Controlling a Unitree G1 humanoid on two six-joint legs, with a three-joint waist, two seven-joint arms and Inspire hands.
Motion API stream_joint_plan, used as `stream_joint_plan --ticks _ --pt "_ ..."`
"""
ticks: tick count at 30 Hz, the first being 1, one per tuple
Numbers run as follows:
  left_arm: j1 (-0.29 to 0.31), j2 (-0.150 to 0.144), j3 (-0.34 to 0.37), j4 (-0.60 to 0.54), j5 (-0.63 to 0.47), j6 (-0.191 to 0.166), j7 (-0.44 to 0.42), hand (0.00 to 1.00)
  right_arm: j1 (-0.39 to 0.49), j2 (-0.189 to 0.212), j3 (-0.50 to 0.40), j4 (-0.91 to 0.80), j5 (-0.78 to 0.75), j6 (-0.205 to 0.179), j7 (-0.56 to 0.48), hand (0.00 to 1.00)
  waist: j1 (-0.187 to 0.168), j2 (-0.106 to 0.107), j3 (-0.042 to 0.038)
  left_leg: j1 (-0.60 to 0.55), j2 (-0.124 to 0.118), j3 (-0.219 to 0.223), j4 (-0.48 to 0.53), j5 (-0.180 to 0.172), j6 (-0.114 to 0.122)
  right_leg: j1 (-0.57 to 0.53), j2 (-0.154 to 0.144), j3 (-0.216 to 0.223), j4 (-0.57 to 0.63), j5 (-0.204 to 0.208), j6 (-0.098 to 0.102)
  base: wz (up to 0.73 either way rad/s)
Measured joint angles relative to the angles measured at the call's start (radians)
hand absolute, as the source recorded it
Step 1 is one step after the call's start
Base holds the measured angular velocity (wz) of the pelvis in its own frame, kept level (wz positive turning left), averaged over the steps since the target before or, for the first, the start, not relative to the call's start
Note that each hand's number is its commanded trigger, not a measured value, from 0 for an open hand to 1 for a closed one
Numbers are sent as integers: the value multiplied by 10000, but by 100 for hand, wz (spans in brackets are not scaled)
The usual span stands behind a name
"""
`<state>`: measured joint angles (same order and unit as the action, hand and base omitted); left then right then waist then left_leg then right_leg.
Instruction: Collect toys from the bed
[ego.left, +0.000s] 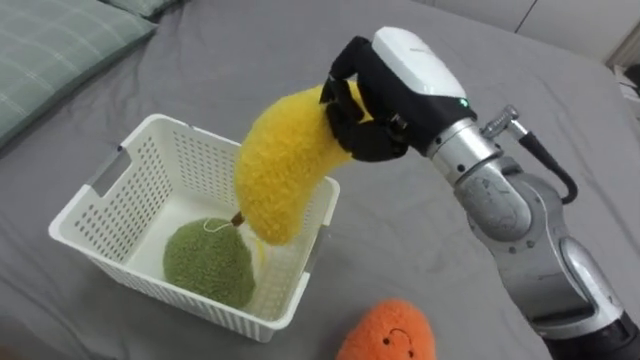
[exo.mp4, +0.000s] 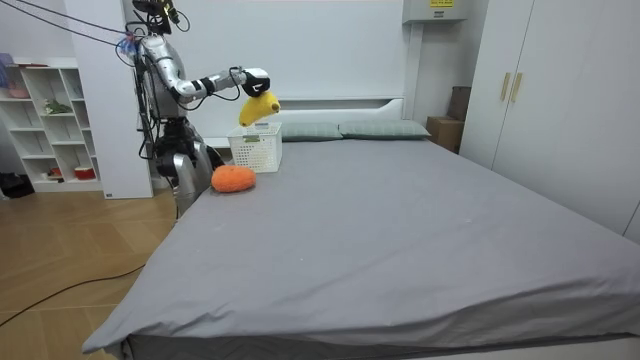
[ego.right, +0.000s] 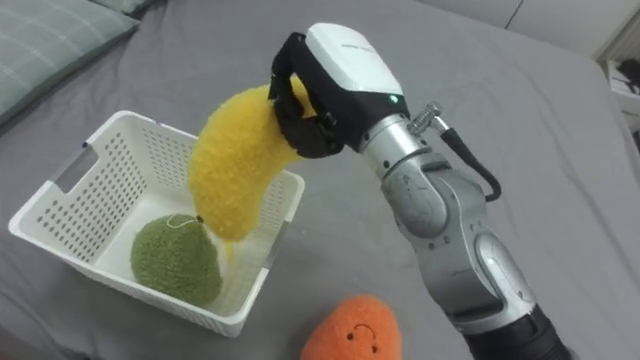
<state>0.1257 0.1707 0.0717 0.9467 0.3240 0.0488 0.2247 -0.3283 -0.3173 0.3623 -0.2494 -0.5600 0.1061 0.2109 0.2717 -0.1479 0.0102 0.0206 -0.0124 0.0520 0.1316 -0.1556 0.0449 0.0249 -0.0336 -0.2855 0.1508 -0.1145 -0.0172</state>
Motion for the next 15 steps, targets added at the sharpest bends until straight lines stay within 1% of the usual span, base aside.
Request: stream_joint_plan --ticks 1,3,6,8,10,11,14,15 --pt "-21 -16 -9 -113 43 42 -6 0 -1 64 113 6 -9 42 36 100 108 -33 9 -1 5 -6 6 0 0 -2 5 -5 -2 0 0 4" --pt "-26 -11 -72 -218 146 101 -18 0 -2 262 318 87 -64 61 113 100 185 -45 15 1 2 -84 41 2 1 31 4 -45 -4 0 0 11" --pt "-79 -2 -170 -247 216 127 -122 0 -3 429 632 303 -184 64 239 100 292 -32 25 -6 -18 -291 42 5 7 94 -12 -183 -5 -1 2 19" --pt "-136 -7 -177 -277 293 170 -244 0 -58 447 759 538 -185 72 331 100 394 -34 26 -9 -19 -372 41 6 8 108 -14 -188 -4 -6 10 18" --pt "-160 -3 -174 -349 412 191 -410 0 -116 469 887 775 -192 81 499 100 421 -33 28 -30 -34 -481 43 15 17 109 -22 -184 -5 -21 34 18" --pt "-188 -1 -166 -364 421 191 -454 0 -115 489 912 830 -206 162 654 100 435 -45 33 -70 -44 -549 43 18 18 98 -28 -183 -9 -35 57 12" --pt "-270 26 -158 -343 426 191 -603 0 -115 539 909 900 -206 206 757 100 572 -51 118 -93 -41 -569 33 17 16 85 -17 -182 -30 -44 72 2" --pt "-321 27 -158 -328 428 191 -608 0 -115 549 909 938 -207 206 757 79 607 -76 158 -107 -41 -579 31 17 15 83 -13 -184 -41 -45 74 0"
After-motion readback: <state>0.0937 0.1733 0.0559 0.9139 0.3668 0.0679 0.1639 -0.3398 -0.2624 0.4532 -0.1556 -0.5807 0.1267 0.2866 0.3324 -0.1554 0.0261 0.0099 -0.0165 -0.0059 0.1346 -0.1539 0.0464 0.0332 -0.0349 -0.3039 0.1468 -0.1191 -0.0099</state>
